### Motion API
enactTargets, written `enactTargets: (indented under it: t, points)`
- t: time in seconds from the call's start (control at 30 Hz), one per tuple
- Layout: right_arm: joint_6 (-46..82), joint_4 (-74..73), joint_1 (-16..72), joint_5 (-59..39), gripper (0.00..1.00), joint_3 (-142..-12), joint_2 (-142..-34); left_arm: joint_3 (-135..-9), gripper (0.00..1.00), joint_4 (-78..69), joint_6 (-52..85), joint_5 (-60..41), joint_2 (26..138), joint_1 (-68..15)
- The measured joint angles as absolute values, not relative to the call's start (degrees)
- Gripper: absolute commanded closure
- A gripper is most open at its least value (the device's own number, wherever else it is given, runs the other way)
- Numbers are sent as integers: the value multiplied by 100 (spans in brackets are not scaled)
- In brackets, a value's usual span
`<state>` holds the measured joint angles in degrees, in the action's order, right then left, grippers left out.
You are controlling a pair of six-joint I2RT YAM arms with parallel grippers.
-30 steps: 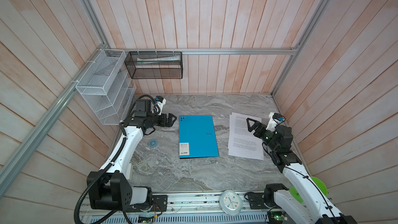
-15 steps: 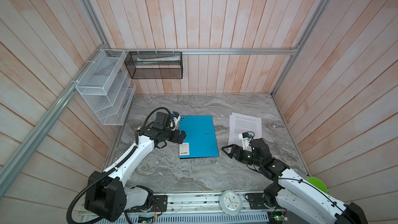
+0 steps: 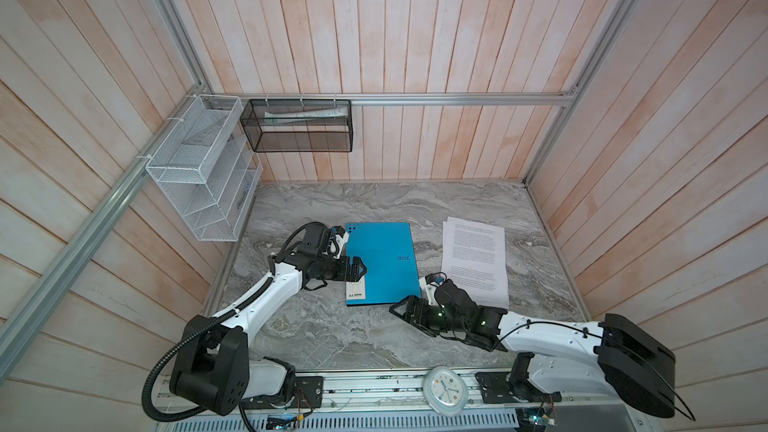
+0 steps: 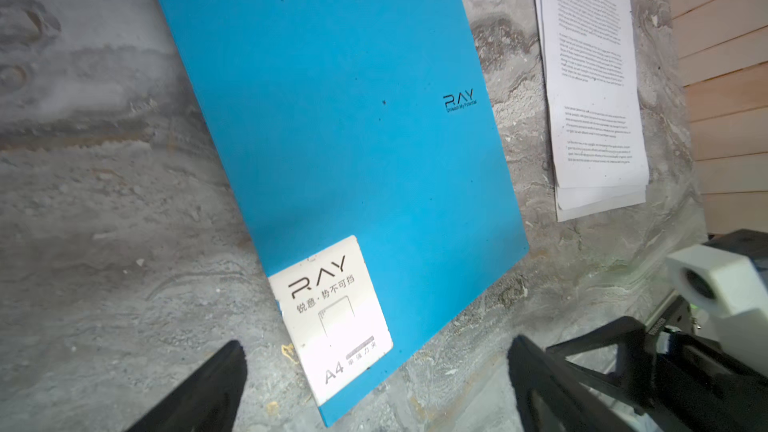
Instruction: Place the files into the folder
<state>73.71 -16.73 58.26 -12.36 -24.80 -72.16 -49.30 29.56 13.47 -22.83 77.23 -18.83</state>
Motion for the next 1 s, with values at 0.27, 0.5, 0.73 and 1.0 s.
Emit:
enactTargets:
  t: [0.27, 0.5, 0.73, 1.0]
  points:
    - [7706, -2486, 5999, -1229, 2, -2954, -8278, -4447, 0, 2698, 1592, -2657, 7765, -1817]
    - [8128, -3120, 5996, -1223, 2, -2950, -8709, -4397, 0, 2532, 1721, -3076, 7994, -1800]
    - [8471, -3815, 5996, -1199, 2, -2792, -8969, -4303, 1, 2370, 1844, -3649, 8097, -1798]
    - [8724, -4427, 5996, -1216, 3, -2749, -9351, -4193, 1, 2324, 1734, -3085, 7063, -1754]
